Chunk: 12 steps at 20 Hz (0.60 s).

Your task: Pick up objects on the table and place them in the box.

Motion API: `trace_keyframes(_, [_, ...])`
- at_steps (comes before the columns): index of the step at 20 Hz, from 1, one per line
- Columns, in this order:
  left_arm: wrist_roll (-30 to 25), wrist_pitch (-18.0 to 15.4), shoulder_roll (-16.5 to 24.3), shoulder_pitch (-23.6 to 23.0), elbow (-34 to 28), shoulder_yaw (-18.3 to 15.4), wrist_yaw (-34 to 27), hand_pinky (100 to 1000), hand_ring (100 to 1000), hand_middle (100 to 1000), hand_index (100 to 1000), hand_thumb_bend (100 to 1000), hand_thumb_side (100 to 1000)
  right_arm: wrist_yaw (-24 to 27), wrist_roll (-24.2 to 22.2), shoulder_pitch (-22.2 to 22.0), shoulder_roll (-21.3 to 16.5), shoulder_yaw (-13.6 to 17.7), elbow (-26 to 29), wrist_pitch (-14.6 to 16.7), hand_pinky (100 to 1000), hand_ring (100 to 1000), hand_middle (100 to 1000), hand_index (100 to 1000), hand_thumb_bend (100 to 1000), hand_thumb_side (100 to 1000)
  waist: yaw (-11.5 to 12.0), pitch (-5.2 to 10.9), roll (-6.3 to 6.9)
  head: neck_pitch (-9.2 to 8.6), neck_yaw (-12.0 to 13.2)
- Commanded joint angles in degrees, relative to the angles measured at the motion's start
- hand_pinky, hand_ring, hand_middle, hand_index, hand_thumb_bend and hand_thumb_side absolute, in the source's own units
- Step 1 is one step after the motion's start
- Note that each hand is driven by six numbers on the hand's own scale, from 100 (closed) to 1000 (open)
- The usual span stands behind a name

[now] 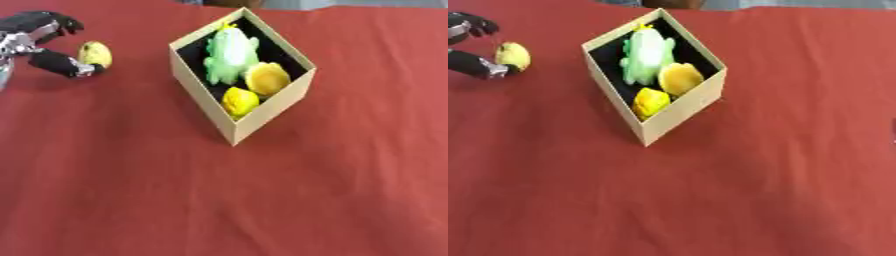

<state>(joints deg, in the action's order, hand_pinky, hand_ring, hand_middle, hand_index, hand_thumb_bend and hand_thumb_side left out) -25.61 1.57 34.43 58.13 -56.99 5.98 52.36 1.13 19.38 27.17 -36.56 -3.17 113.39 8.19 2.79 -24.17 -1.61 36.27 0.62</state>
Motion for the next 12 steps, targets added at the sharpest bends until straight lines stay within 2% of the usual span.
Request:
trace_keyframes(1, [2.4, 0.2, 0.5, 1.7, 1.5, -1.2, 0.9, 837, 837, 795, 909, 474, 563, 0.0, 0.3, 0.4, -1.0, 0.7, 1.2, 0.0, 850, 796, 749, 775, 100, 802, -0.2, 0.99, 0.08, -0.77, 0.3])
trace_keyframes(6, [6.0, 0.7, -0.1, 2.1, 3.7, -1.5, 2.9, 822, 821, 778, 891, 406, 542, 0.1, 0.5, 0.3, -0.8, 0.7, 1.2, 0.0, 850, 795, 749, 774, 100, 803, -0.4, 0.67, 0.13, -0.97, 0.5])
trace_keyframes(10, [6.7, 0.9, -0.4, 2.3, 5.1, -1.6, 4.9, 797, 785, 744, 860, 293, 489, 0.1, 0.6, 0.3, -0.7, 0.8, 1.2, 0.0, 850, 795, 748, 774, 100, 804, -0.7, 0.49, 0.15, -0.89, 0.6])
trace_keyframes(11, [6.6, 0.9, -0.4, 2.3, 5.2, -1.6, 5.0, 797, 785, 744, 860, 293, 489, 0.1, 0.7, 0.2, -0.7, 0.8, 1.2, 0.0, 850, 795, 748, 774, 100, 804, -0.7, 0.48, 0.15, -0.84, 0.6])
trace_keyframes(12, [6.6, 0.8, -0.4, 2.3, 5.3, -1.7, 5.0, 784, 767, 724, 844, 239, 454, 0.1, 0.7, 0.2, -0.7, 0.8, 1.2, 0.0, 850, 795, 748, 774, 100, 804, -0.7, 0.47, 0.16, -0.81, 0.6])
